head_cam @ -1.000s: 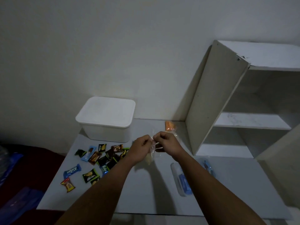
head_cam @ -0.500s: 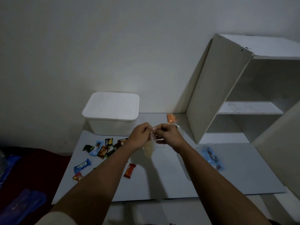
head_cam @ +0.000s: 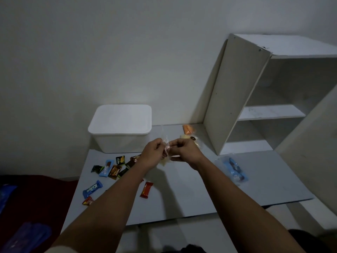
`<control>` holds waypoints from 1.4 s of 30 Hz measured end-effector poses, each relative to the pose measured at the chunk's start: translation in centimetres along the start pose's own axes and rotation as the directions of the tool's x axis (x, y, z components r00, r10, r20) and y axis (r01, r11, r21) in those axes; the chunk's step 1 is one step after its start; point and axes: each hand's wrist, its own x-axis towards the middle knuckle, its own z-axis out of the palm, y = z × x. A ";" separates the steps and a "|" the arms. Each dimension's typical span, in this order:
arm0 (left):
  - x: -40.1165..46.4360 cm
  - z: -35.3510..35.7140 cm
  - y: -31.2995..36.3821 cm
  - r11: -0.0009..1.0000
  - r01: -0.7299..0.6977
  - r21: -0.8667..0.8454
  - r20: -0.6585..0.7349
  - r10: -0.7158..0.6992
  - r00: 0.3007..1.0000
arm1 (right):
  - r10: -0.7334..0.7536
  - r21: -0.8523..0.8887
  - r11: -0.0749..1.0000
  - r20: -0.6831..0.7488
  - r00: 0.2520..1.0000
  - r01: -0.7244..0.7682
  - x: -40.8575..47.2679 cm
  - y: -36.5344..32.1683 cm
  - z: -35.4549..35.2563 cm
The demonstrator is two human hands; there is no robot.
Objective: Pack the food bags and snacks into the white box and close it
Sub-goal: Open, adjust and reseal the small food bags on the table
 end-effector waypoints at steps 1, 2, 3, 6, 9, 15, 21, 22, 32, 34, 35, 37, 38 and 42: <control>0.1 0.1 -0.2 1.000 0.009 -0.017 -0.008 -0.009 1.000 | 0.012 -0.015 1.000 0.011 1.000 -0.012 0.0 0.1 -0.1; 0.2 0.2 -0.4 0.999 0.020 -0.041 -0.007 -0.020 1.000 | 0.016 -0.039 0.999 0.013 1.000 -0.015 0.0 0.2 -0.3; 0.4 0.4 -0.7 0.997 0.030 -0.067 -0.001 -0.031 1.000 | 0.014 -0.069 0.998 0.009 1.000 -0.013 0.0 0.3 -0.6; 0.8 1.1 -1.5 0.989 0.036 -0.146 -0.062 -0.045 0.997 | 0.001 -0.156 0.988 -0.024 1.000 -0.005 0.1 0.7 -1.7; 1.7 1.1 -2.9 0.970 0.092 -0.225 -0.134 -0.125 0.983 | 0.011 -0.150 0.988 -0.064 0.998 -0.021 0.5 1.0 -3.4; 3.9 1.8 -5.3 0.977 0.198 -0.075 -0.053 -0.202 0.978 | 0.064 -0.096 0.993 0.002 0.998 -0.063 3.0 1.1 -5.8; 9.2 3.3 -7.1 0.942 0.255 -0.218 -0.090 -0.280 0.956 | 0.074 -0.007 0.997 -0.105 0.992 -0.076 8.6 2.7 -7.3; 10.3 3.5 -7.2 0.935 0.263 -0.238 -0.102 -0.293 0.951 | 0.082 -0.020 0.996 -0.107 0.991 -0.084 9.7 3.4 -7.5; 24.6 5.8 -10.0 0.893 0.325 -0.311 -0.204 -0.397 0.895 | 0.132 -0.108 0.983 -0.155 0.979 -0.150 26.0 8.7 -8.5; 27.3 5.9 -11.6 0.882 0.369 -0.293 -0.193 -0.433 0.881 | 0.098 -0.130 0.985 -0.143 0.985 -0.116 29.9 9.3 -8.3; 28.4 5.8 -12.4 0.887 0.382 -0.258 -0.191 -0.435 0.880 | 0.088 -0.137 0.985 -0.127 0.988 -0.105 31.8 9.6 -8.2; 30.6 5.4 -14.0 0.895 0.419 -0.151 -0.211 -0.443 0.871 | 0.094 -0.142 0.984 -0.085 0.992 -0.105 35.1 10.3 -7.8; 31.5 5.2 -14.6 0.893 0.437 -0.106 -0.229 -0.449 0.864 | 0.099 -0.138 0.985 -0.073 0.992 -0.108 36.5 10.5 -7.6; 34.1 5.0 -15.8 0.896 0.436 -0.088 -0.269 -0.443 0.855 | 0.086 -0.136 0.986 -0.090 0.992 -0.098 40.6 11.3 -6.8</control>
